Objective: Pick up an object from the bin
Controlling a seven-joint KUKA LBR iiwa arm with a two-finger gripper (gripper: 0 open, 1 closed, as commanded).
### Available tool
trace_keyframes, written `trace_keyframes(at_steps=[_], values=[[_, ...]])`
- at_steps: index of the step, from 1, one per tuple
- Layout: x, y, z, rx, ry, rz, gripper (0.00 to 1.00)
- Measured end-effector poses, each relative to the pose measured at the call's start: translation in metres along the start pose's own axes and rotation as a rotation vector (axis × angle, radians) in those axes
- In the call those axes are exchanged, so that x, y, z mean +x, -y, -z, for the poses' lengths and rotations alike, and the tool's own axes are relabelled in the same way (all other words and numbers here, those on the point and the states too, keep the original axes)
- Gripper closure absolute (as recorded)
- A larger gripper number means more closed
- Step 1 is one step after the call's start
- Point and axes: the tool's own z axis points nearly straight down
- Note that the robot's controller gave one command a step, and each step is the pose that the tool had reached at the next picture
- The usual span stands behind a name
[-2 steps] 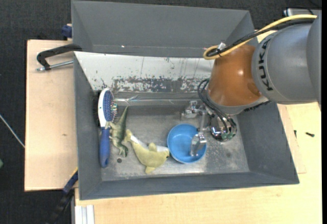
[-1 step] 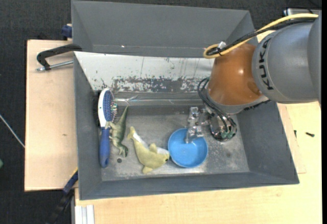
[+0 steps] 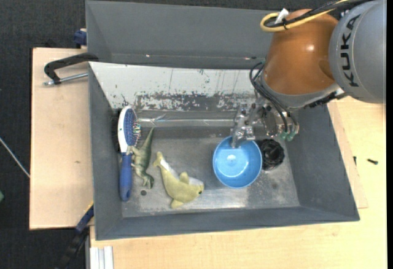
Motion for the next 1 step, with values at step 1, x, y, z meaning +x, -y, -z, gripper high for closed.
trace_keyframes(at_steps=[1], values=[[-0.0038, -0.0062, 0.0541, 0.000, -0.002, 0.004, 1.00]])
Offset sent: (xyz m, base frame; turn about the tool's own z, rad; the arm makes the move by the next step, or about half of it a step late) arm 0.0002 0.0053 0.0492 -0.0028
